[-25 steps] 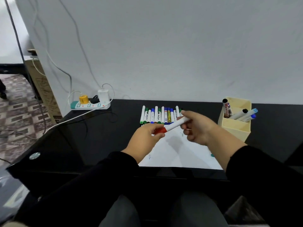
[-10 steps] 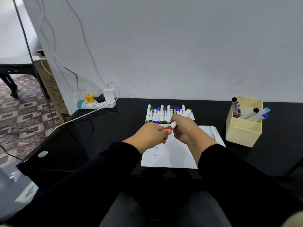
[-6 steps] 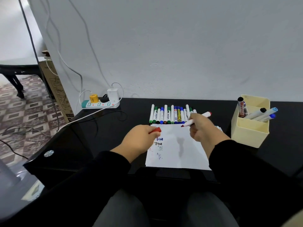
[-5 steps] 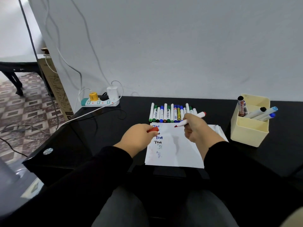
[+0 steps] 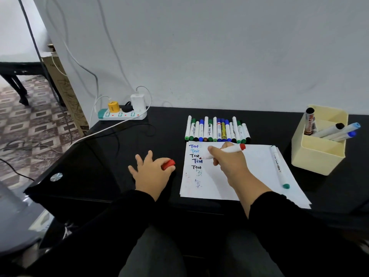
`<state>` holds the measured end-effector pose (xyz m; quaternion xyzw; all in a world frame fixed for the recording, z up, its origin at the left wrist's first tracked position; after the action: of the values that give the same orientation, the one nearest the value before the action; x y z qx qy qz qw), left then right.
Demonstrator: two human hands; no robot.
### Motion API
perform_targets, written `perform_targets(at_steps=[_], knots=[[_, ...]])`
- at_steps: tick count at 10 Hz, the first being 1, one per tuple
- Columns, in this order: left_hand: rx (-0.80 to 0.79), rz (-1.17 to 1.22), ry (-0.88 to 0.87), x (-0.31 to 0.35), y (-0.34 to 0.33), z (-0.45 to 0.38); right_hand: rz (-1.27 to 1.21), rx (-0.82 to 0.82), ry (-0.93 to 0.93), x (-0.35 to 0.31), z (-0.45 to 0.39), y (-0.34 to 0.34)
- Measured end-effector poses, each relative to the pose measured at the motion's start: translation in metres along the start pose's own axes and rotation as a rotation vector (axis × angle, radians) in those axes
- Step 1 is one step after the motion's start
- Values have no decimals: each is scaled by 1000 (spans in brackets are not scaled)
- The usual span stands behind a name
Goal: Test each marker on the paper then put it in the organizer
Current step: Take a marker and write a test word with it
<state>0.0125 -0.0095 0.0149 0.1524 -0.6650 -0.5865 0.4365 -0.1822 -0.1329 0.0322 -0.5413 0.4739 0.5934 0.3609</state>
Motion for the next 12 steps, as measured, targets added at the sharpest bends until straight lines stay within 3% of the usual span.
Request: perform_targets(at_steps=[3, 6, 12], knots=[[-2, -73, -64, 1, -17, -4, 217, -24, 102, 14, 2, -18], [-101, -89, -101, 4, -30, -10, 292, -66, 138, 19, 1, -26], [-67, -118, -124, 5, -28, -5, 209, -14, 125, 17, 4, -18]])
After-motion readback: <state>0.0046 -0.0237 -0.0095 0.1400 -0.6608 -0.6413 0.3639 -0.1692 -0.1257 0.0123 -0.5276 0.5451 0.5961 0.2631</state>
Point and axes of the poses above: each hand's wrist, its own z-axis away from the middle knuckle, its own y-axis out of the back of the hand, x = y × z, the point moved 9 cm from there along -z, towards the middle knuckle, and after that the axes turned 9 degrees about y, right-handed, at the moved point
